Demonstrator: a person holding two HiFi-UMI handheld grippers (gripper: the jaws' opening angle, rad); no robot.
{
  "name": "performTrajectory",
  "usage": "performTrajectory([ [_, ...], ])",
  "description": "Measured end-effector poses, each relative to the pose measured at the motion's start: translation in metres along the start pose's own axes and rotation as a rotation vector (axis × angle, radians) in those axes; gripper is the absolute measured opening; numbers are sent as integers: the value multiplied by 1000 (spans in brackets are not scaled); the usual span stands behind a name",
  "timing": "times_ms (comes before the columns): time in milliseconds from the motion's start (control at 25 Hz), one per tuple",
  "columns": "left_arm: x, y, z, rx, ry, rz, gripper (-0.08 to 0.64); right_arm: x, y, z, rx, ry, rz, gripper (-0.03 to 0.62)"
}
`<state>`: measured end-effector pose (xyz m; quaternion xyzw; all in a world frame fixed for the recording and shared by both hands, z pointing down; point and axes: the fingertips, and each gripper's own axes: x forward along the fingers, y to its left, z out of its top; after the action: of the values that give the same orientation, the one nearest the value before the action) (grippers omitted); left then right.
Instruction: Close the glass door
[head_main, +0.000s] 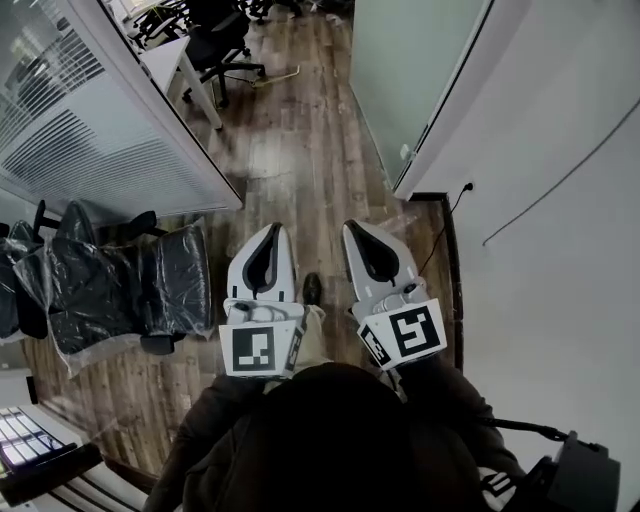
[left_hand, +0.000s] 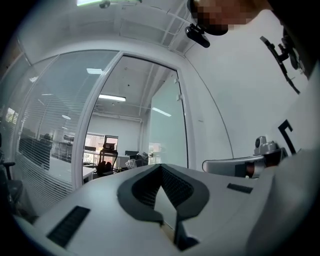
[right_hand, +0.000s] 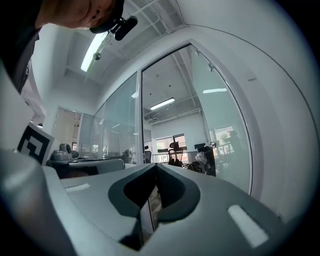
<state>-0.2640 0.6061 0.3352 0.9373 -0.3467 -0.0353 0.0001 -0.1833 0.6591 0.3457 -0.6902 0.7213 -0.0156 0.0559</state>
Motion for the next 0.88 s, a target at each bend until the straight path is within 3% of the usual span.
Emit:
performTrajectory([
  [240,135,77,13,-22,16,-32,-3,142,-66,38,-34,-39,-91,2],
  [400,208,115,18,-28,35,-19,-3,214,-104,52,-38,-37,-98,2],
  [640,269,133,6,-30,54,-66,-3,270,-141,55,-37,-29,-108,2],
  [880,369,148,-12,-18,89,-88,-3,340,-209,44,-28,-42,-133,2],
])
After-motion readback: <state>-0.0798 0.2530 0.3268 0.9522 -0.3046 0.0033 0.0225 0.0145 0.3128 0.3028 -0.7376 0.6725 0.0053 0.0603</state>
